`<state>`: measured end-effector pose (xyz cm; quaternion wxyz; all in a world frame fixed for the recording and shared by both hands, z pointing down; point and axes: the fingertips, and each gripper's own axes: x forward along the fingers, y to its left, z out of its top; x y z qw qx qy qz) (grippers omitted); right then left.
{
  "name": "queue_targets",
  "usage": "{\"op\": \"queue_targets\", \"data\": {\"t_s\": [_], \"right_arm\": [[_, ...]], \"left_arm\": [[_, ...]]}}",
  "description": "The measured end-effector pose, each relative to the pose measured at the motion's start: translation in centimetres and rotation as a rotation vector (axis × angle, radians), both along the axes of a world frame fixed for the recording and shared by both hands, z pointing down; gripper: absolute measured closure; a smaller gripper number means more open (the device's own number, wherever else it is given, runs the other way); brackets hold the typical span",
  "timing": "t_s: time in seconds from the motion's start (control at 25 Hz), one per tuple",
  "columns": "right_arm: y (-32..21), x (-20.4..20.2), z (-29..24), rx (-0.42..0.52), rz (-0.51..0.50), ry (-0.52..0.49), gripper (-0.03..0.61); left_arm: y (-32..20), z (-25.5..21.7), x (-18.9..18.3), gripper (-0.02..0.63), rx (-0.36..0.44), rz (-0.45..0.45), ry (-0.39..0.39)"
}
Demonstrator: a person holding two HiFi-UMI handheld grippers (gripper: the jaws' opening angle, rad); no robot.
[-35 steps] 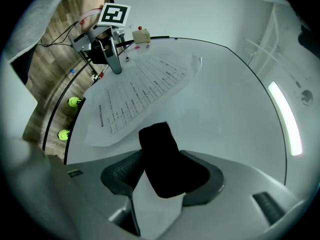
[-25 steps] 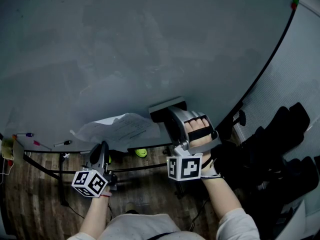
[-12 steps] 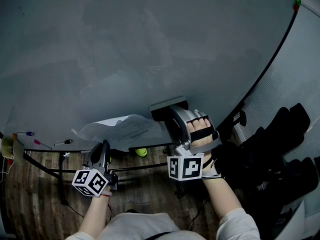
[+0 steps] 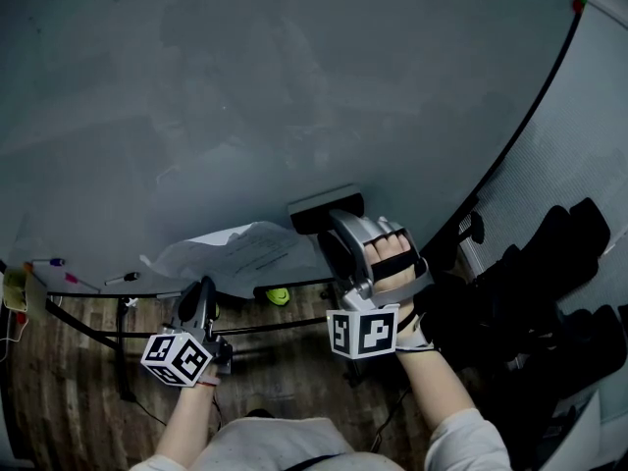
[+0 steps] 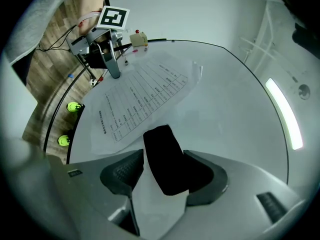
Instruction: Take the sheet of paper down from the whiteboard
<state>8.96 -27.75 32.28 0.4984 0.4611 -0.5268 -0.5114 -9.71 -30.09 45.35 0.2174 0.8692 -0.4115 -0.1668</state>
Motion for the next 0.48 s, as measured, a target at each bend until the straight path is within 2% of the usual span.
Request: {"op": "queue_targets", "data": {"t_s": [0.48], "right_arm": [[-0.08, 0.05, 0.0, 0.029, -0.031, -0.013, 0.337]], "left_arm": [[0.11, 0.04, 0.05, 0.598, -0.007, -0.018, -0.005]]}}
